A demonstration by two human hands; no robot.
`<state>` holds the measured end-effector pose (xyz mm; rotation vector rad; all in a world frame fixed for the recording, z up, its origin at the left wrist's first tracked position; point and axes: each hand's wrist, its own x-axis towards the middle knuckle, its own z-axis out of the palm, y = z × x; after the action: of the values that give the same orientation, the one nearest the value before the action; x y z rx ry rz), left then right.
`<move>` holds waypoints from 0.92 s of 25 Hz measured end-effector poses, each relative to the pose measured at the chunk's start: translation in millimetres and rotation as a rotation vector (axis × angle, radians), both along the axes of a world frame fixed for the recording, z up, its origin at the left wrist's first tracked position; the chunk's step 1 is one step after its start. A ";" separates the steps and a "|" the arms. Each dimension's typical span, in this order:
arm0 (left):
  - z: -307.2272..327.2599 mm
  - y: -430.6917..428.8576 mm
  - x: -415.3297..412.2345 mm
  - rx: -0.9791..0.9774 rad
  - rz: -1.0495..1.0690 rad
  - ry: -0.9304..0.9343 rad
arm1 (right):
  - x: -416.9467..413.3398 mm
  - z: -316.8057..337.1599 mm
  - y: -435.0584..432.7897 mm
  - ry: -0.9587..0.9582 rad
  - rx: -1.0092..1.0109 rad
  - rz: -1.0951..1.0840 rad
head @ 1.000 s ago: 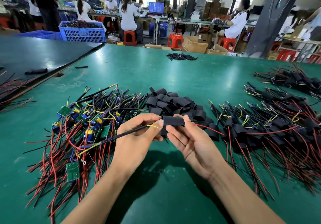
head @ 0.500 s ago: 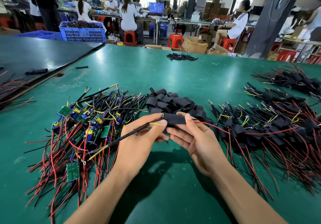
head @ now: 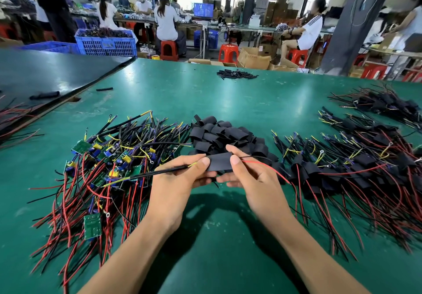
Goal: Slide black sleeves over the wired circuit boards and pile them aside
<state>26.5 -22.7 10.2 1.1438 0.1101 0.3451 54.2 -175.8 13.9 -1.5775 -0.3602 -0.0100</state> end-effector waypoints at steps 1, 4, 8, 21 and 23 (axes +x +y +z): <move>-0.2 0.1 0.0 -0.001 0.008 0.002 | -0.5 -1.6 0.4 -0.019 -0.029 -0.004; -1.1 0.4 0.0 -0.001 0.026 0.002 | -1.3 -6.6 0.6 -0.067 -0.095 -0.017; -1.9 -0.6 0.0 -0.025 0.062 0.010 | -2.0 -6.3 3.1 0.013 -0.034 0.010; 1.1 0.2 2.2 -0.075 0.008 0.031 | 4.1 -0.1 4.4 0.555 0.474 -0.011; 1.0 -0.1 1.6 -0.060 -0.018 0.035 | 3.3 0.4 4.4 0.554 0.487 -0.016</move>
<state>28.1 -22.8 11.2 1.0910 0.1397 0.3041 57.5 -171.4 14.2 -1.0433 0.0907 0.3004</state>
